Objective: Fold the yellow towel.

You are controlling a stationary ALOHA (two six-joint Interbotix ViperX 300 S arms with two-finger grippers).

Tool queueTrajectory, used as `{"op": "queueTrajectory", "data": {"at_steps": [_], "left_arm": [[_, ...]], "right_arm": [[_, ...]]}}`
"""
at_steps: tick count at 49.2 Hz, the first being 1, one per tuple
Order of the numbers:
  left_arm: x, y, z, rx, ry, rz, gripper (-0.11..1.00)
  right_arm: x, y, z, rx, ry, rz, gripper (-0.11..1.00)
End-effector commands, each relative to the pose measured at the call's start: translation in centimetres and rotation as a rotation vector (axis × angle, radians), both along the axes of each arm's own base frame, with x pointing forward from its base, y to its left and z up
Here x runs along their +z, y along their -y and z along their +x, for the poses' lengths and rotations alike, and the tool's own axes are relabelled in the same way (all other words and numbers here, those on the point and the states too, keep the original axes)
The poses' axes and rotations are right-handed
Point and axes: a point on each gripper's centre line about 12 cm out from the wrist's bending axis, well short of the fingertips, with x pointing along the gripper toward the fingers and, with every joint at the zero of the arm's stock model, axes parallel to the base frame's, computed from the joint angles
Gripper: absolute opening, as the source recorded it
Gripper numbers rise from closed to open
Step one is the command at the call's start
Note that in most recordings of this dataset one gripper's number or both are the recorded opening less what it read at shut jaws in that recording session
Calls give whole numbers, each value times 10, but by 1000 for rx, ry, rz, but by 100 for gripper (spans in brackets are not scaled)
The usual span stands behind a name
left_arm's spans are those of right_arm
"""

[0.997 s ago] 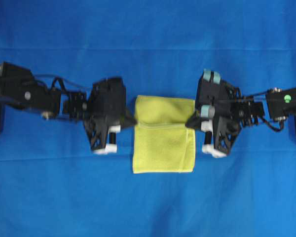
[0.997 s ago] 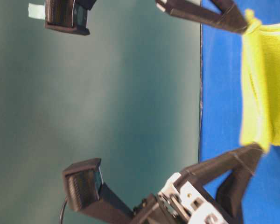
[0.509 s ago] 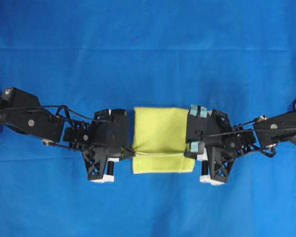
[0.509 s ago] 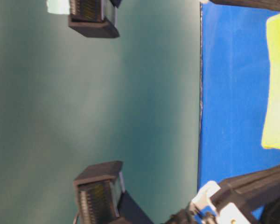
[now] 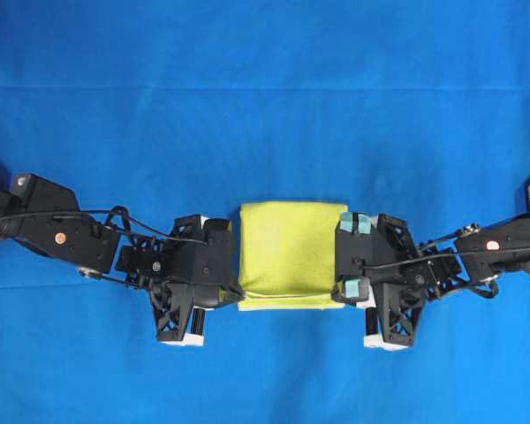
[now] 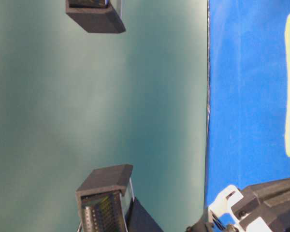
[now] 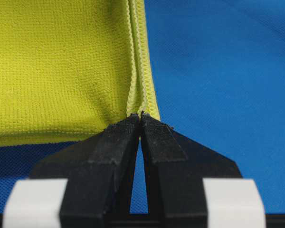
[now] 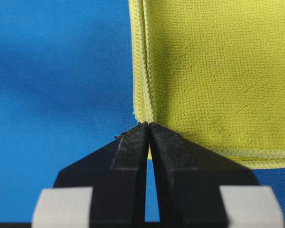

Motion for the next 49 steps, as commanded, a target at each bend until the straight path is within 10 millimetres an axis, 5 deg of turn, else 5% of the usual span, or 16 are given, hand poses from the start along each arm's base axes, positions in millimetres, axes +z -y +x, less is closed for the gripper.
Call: {"op": "queueTrajectory", "data": {"at_steps": [1, 13, 16, 24, 29, 49], "left_arm": [[8, 2, 4, -6, 26, -3, 2], [7, 2, 4, -4, 23, -4, 2], [9, 3, 5, -4, 27, -6, 6], [17, 3, 5, -7, 42, -9, 51], [27, 2, 0, -10, 32, -5, 75], [112, -8, -38, -20, 106, -15, 68]], "right_arm": [[7, -4, 7, 2, 25, 13, 3], [1, -6, 13, -1, 11, 11, 4], [4, -7, 16, -11, 15, 20, 15], [14, -13, 16, -9, 19, 26, 62], [28, -15, 13, -4, 21, 25, 61], [114, 11, -14, 22, 213, -62, 60]]}}
